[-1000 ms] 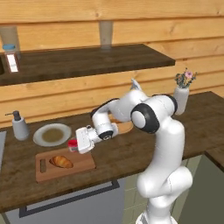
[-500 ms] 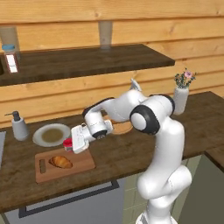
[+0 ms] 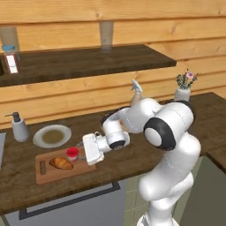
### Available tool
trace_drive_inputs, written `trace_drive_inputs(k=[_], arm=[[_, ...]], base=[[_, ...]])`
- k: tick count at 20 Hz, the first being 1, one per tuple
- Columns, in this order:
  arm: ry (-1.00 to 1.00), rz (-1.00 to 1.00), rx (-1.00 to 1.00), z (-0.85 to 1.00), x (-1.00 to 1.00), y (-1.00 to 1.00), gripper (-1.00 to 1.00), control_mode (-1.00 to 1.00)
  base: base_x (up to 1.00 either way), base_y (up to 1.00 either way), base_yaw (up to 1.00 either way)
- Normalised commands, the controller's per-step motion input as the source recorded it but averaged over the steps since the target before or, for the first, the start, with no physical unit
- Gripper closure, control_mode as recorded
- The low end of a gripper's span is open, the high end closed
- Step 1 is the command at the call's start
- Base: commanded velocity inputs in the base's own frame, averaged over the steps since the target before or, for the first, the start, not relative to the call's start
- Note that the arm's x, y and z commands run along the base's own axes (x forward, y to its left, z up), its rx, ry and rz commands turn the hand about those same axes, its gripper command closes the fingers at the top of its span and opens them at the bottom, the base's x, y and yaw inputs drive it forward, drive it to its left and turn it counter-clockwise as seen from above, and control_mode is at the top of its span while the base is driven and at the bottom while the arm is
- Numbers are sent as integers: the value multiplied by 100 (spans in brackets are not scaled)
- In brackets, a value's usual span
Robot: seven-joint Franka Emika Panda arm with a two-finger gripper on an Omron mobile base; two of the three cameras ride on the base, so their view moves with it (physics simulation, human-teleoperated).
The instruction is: From the different types of pastries on the counter, select a croissant and place it on the cutting board. Then retrieve a jar of jam from the cabinet and place it alongside the croissant on the cutting board.
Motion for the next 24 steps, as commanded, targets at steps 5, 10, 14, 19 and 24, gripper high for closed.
trace_drive_inputs(k=[5, 10, 14, 19, 24], arm=[[-7, -1, 13, 62, -69, -81, -100, -100], [-4, -12, 16, 97, -88, -94, -100, -100], [0, -12, 16, 100, -91, -76, -100, -100], [8, -10, 19, 77, -99, -57, -100, -100], [18, -22, 22, 63, -98, -37, -100, -100]], base=[[0, 0, 0], [0, 0, 0], [0, 0, 0], [0, 0, 0], [0, 0, 0]])
